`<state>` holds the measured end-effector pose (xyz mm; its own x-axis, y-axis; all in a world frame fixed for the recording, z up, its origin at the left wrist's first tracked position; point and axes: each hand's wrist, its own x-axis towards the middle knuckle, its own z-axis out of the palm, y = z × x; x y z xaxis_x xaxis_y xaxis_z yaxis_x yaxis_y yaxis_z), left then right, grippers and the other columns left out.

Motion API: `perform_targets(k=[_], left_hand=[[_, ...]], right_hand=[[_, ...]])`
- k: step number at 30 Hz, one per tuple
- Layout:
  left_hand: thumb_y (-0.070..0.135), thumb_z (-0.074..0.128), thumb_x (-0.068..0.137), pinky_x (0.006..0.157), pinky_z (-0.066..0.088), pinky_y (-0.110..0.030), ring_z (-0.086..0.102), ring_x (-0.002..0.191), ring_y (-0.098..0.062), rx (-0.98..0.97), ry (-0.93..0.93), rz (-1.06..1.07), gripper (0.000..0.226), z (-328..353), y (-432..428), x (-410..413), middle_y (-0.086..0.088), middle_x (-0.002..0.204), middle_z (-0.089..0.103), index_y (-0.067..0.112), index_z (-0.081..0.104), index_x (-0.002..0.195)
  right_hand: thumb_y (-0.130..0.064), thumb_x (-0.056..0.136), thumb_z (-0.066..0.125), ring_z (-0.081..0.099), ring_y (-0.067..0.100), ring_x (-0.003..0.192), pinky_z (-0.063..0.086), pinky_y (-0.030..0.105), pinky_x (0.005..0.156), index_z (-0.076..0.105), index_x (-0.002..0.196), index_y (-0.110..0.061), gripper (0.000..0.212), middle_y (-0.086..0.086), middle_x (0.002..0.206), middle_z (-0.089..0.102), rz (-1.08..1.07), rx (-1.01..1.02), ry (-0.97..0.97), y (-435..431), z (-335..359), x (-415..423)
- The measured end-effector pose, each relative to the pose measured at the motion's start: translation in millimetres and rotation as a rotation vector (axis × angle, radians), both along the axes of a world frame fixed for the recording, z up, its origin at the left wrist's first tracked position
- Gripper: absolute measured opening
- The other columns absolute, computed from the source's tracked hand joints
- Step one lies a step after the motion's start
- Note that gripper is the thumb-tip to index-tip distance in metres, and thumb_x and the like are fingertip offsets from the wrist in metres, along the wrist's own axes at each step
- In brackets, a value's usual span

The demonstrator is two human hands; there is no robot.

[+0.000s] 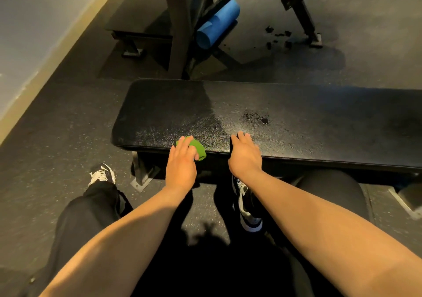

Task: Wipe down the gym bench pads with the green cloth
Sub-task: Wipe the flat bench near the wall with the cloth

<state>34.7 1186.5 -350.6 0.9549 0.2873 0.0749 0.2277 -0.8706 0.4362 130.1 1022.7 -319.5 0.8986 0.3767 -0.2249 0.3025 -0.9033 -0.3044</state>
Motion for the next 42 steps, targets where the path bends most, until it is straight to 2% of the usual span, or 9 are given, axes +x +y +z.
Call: perform_targets(k=[3,11,18,23,28,31,33,35,42], left_hand=[[-0.019,0.049,0.076,0.116,0.025,-0.060,0.022,0.149,-0.040,-0.085,0.006,0.101,0.038,2.6,-26.4,10.8,-0.017,0.152,0.040,0.017,0.045,0.086],[-0.006,0.061,0.078,0.120,0.023,-0.047,0.027,0.149,-0.026,-0.078,-0.004,-0.205,0.030,9.1,-39.3,29.7,-0.005,0.154,0.043,0.020,0.045,0.082],[-0.002,0.064,0.076,0.121,0.018,-0.044,0.029,0.148,-0.029,-0.071,-0.004,-0.019,0.033,4.6,29.1,5.9,-0.006,0.159,0.035,0.018,0.038,0.078],[-0.019,0.047,0.072,0.124,0.011,-0.047,0.023,0.149,-0.030,-0.122,-0.044,0.122,0.037,10.1,-0.7,20.0,-0.017,0.157,0.035,0.016,0.038,0.077],[-0.014,0.050,0.083,0.124,0.009,-0.040,0.018,0.152,-0.031,-0.118,0.000,-0.118,0.028,2.1,-40.7,30.4,-0.013,0.163,0.026,0.003,0.061,0.102],[0.001,0.050,0.097,0.124,0.006,-0.037,0.016,0.153,-0.026,-0.119,-0.017,-0.202,0.034,-0.8,-69.6,39.9,-0.009,0.164,0.024,0.007,0.059,0.130],[-0.003,0.054,0.091,0.125,0.012,-0.040,0.018,0.153,-0.024,-0.096,-0.039,-0.245,0.022,-3.0,-64.0,40.7,-0.007,0.163,0.025,0.015,0.062,0.102],[-0.010,0.056,0.080,0.124,0.016,-0.038,0.021,0.152,-0.023,-0.070,-0.050,-0.253,0.032,-4.5,-48.5,35.6,-0.006,0.163,0.028,0.020,0.045,0.079],[-0.018,0.041,0.071,0.121,0.022,-0.045,0.020,0.152,-0.024,-0.203,-0.024,0.064,0.047,4.3,8.8,3.6,-0.011,0.156,0.040,0.028,0.047,0.080]], right_hand=[[-0.009,0.080,0.066,0.023,0.027,0.144,0.034,0.044,0.110,0.042,0.140,-0.013,0.065,0.006,0.153,0.033,-0.002,0.006,-0.015,1.4,-1.9,-1.7],[-0.009,0.080,0.058,0.033,0.027,0.137,0.035,0.043,0.109,0.052,0.126,-0.011,0.046,0.006,0.140,0.045,-0.047,0.076,-0.067,4.7,-3.7,-4.3],[-0.012,0.087,0.059,0.010,0.025,0.152,0.018,0.040,0.121,0.033,0.151,-0.016,0.069,0.002,0.162,0.022,-0.067,0.064,-0.019,7.9,-5.2,-5.4],[-0.007,0.092,0.054,0.003,0.022,0.153,0.010,0.036,0.124,0.025,0.154,-0.017,0.070,0.000,0.165,0.014,-0.054,0.116,0.017,0.7,-0.2,-4.9],[-0.007,0.095,0.050,0.004,0.015,0.153,0.012,0.036,0.124,0.028,0.156,-0.020,0.066,-0.004,0.165,0.016,-0.048,0.221,0.071,-12.0,-3.1,-5.4],[-0.010,0.096,0.052,0.007,0.013,0.152,0.014,0.035,0.123,0.033,0.154,-0.021,0.062,-0.004,0.163,0.022,-0.075,0.292,0.085,-14.8,-6.7,-4.5],[-0.008,0.095,0.053,0.009,0.014,0.152,0.013,0.033,0.123,0.035,0.153,-0.018,0.061,-0.001,0.163,0.024,-0.089,0.312,0.095,-14.3,-7.6,-3.5],[0.000,0.094,0.051,0.009,0.014,0.152,0.012,0.033,0.124,0.035,0.153,-0.016,0.064,-0.001,0.163,0.024,-0.092,0.298,0.102,-14.4,-8.6,-3.7],[0.002,0.094,0.048,0.008,0.020,0.153,0.014,0.035,0.124,0.033,0.153,-0.014,0.063,0.000,0.163,0.022,0.013,0.200,0.092,-25.0,-4.1,-9.7]])
